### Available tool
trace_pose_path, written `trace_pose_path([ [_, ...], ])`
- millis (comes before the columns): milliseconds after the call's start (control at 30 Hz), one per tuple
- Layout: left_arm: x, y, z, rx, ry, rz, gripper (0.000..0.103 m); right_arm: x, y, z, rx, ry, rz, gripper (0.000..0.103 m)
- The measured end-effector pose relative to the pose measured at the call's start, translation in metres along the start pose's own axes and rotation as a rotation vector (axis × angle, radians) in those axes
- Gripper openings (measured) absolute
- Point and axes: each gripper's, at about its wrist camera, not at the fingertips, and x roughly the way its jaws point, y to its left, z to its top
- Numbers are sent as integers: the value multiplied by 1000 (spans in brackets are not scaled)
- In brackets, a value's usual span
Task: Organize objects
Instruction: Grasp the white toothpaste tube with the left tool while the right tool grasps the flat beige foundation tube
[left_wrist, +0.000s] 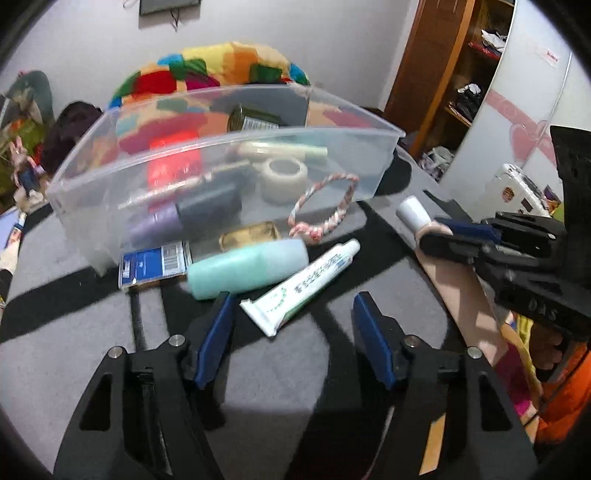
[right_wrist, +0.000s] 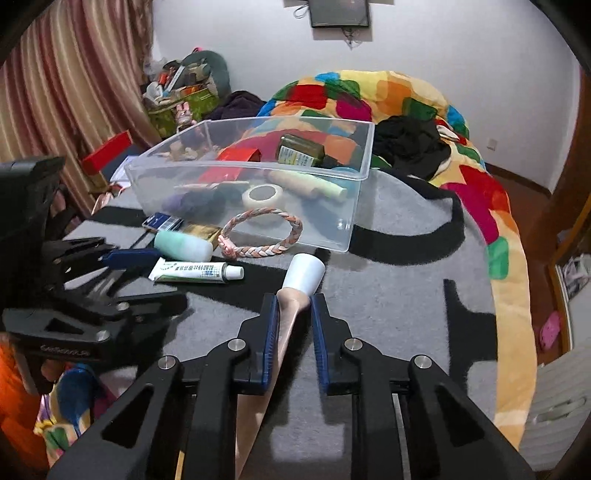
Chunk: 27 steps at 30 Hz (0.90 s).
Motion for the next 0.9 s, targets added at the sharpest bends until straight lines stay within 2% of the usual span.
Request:
trace_pose_path([
  [67, -2, -5, -1, 3, 6, -54, 46, 2, 2, -1, -19, 19, 9, 17],
  [167, -4, -14, -5, 20, 19, -100, 35, 6, -1, -5, -5, 46, 26, 18],
  [233, -7, -20, -8, 43, 23, -99, 35, 8, -5, -8, 13, 53, 25, 22],
  [300, -8, -23, -7, 57, 27, -89, 35, 9, -9, -10, 31, 57, 13, 32],
  [400, -2, -19, 0, 44, 33, -56, 35, 9, -10, -13, 43, 59, -3, 38],
  [667, 22, -31, 25, 75, 53, -49, 35, 12, -8, -18, 64, 39, -10, 39],
  [767, 30, -41, 29, 96, 45, -29, 35, 12, -4, -19, 53, 23, -8, 28],
  [800, 31, -45, 29, 106, 41, -16, 33, 11, -3, -20, 52, 20, -3, 27],
  [833, 30, -47, 29, 112, 34, -20, 22, 10, -1, -20, 50, 16, -9, 26],
  [867, 30, -48, 28, 113, 34, -23, 17, 10, 0, -20, 49, 12, -13, 25],
  [900, 29, -47, 26, 109, 28, -23, 17, 8, -1, -21, 54, 6, -16, 23],
])
